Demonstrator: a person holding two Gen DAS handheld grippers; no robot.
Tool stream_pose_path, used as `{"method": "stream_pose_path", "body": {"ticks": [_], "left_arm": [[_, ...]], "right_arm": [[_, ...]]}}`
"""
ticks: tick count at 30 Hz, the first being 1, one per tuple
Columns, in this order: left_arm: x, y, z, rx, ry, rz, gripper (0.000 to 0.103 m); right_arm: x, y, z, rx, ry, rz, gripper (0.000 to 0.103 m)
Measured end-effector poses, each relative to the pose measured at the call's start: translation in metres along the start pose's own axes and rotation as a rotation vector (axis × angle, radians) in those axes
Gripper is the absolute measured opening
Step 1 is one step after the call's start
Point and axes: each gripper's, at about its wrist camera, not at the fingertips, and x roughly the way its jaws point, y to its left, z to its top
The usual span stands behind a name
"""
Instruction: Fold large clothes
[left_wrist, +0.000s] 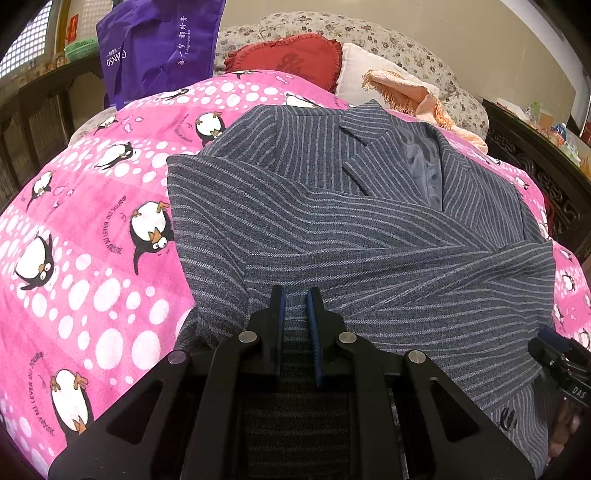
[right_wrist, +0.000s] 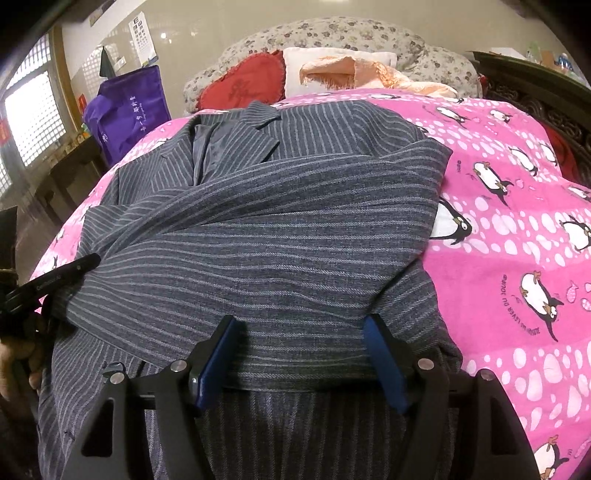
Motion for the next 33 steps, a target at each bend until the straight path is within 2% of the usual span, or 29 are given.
{"method": "stream_pose_path", "body": {"ticks": [4,7,10,11,13,16,20,33], "left_arm": [[-0.001,0.001,0.000,-0.009,-0.001,-0.013,0.013],[-0.022,0.006,-0.005,-0.012,-0.001,-0.041,0.013],[-0.050,0.007,-0.023,0.025,-0.014,-0.040,0.015],[-0.053,0.007,-0.029,0.040,-0.007,-0.020,0.016],[-0.050,0.011,-0.041,0.042,0.022,-0.010,0.035],[-0.045,0.016,-0.044,-0.004,0.045,-0.043,0.036],[-0.047,0.012,-0.047,0.018,0.036,-0.023,0.036],[-0.045,0.021,-0.046,-0.020,0.031,-0.058,0.038]], "right_arm": [[0.000,0.001,0.000,0.000,0.001,0.001,0.068],[0.000,0.000,0.000,0.001,-0.001,0.001,0.069],[0.000,0.000,0.000,0.004,-0.002,0.007,0.069],[0.001,-0.001,0.000,0.006,-0.002,0.009,0.069],[0.001,-0.001,0.000,0.006,-0.003,0.009,0.069],[0.001,-0.001,0.000,0.004,-0.003,0.007,0.069],[0.001,-0.001,0.000,0.004,-0.003,0.006,0.069],[0.000,0.005,-0.001,-0.017,-0.001,-0.029,0.069]]}}
